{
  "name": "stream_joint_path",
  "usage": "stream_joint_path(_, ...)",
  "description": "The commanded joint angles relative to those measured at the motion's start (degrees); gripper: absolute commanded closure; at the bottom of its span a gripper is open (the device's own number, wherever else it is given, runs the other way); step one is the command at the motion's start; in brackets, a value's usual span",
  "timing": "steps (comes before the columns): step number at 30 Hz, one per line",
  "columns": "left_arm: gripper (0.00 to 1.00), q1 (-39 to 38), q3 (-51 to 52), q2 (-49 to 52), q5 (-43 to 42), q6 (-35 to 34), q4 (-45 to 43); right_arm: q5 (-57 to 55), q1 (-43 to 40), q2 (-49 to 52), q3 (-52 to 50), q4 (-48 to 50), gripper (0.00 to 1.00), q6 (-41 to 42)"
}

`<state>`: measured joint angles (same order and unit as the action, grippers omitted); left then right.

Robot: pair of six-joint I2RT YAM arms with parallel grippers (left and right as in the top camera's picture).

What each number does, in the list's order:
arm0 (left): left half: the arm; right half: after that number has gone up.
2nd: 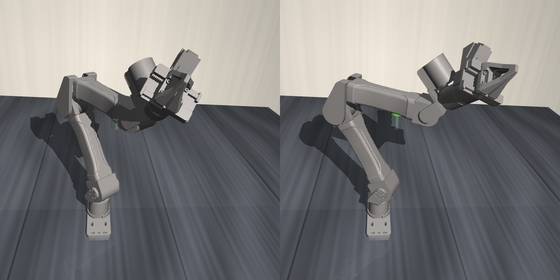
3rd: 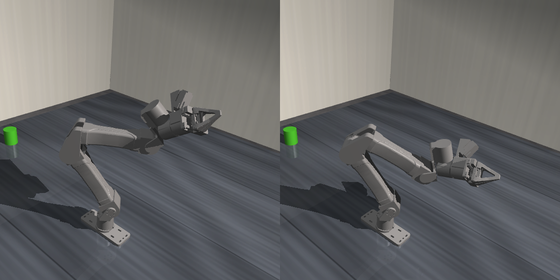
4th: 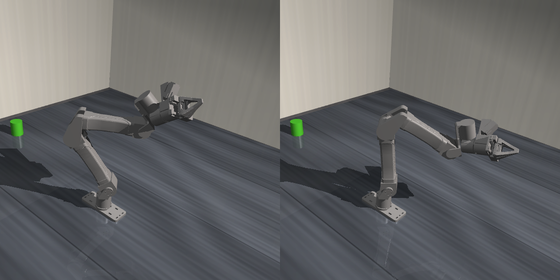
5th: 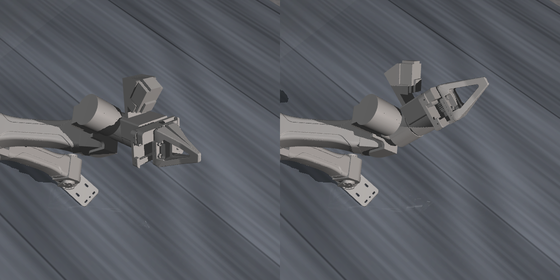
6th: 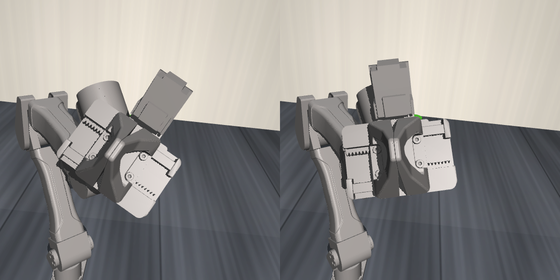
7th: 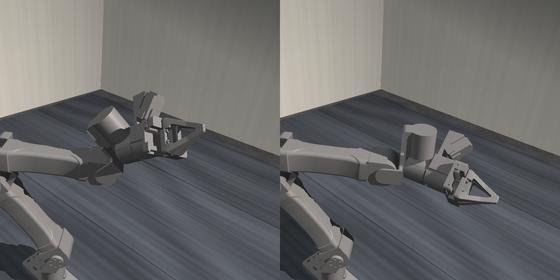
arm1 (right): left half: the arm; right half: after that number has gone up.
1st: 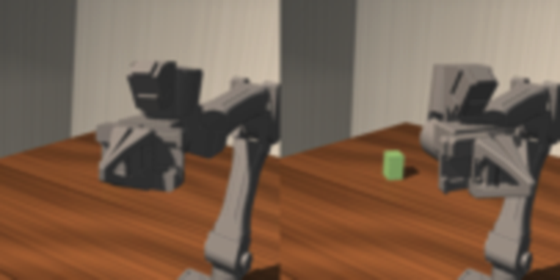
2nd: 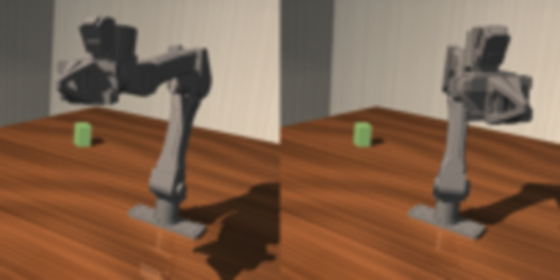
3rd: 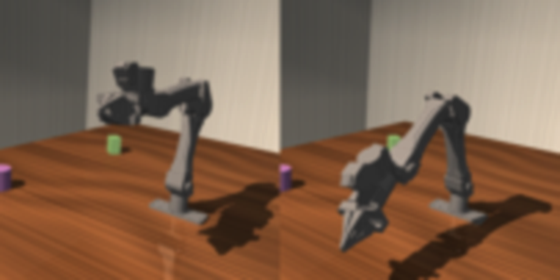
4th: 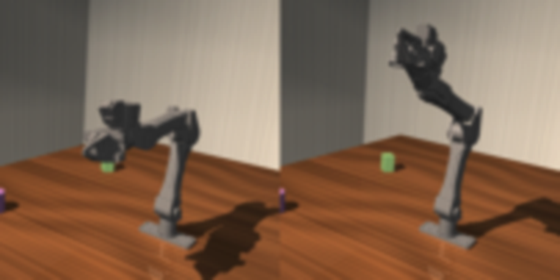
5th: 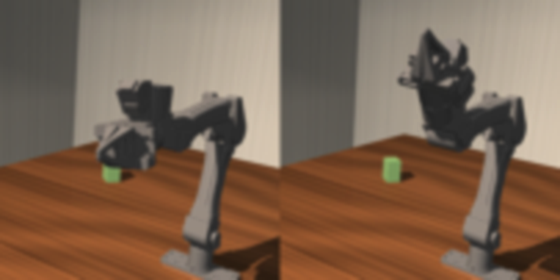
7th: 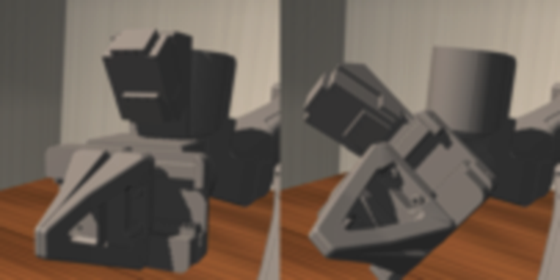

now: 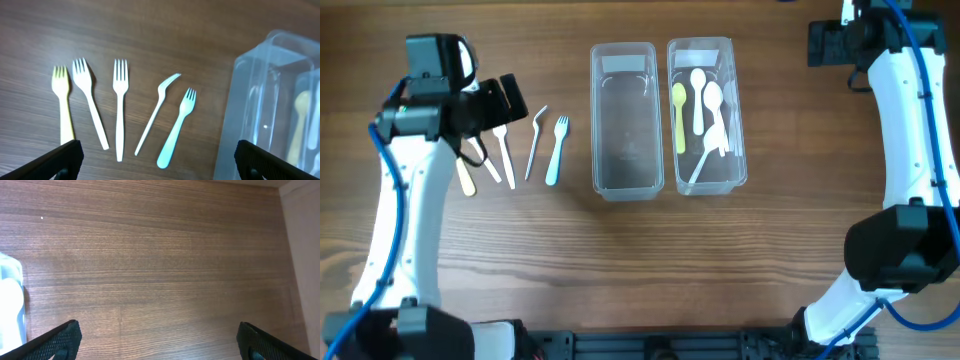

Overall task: Pack container
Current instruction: 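Move the left gripper over the forks and grasp the bent white fork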

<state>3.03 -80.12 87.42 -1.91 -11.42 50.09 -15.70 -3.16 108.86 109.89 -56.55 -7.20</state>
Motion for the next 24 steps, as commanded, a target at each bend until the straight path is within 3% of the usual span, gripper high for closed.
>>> stream_joint_path(1,0.00,-0.3,-1.1,4.1,-2.2,0.8,0.2,-1.0,0.1,0.3,0.7,0.2,0.00,-0.3)
stream_joint_path(3,0.02,-0.3,-1.1,6.3,-3.9,0.8,0.3,-1.0,0.1,0.3,0.7,0.2,0.00,-0.3)
stream_joint_path(5,0.12,-0.7,-1.1,9.3,-5.6,0.9,0.2,-1.0,0.1,0.3,0.7,0.2,0.00,-0.3)
stream_joint_path(10,0.24,-3.8,-1.1,14.8,-4.1,9.7,-1.3,-1.0,0.1,0.3,0.7,0.1,0.00,-0.3)
stream_joint_path(11,0.30,-4.6,-1.1,15.9,-3.7,11.4,-1.9,-1.0,0.1,0.3,0.7,0.2,0.00,-0.3)
stream_joint_path(24,0.36,-3.5,-1.1,22.9,0.7,12.3,-5.9,-1.0,0.1,0.3,0.7,0.2,0.00,-0.3)
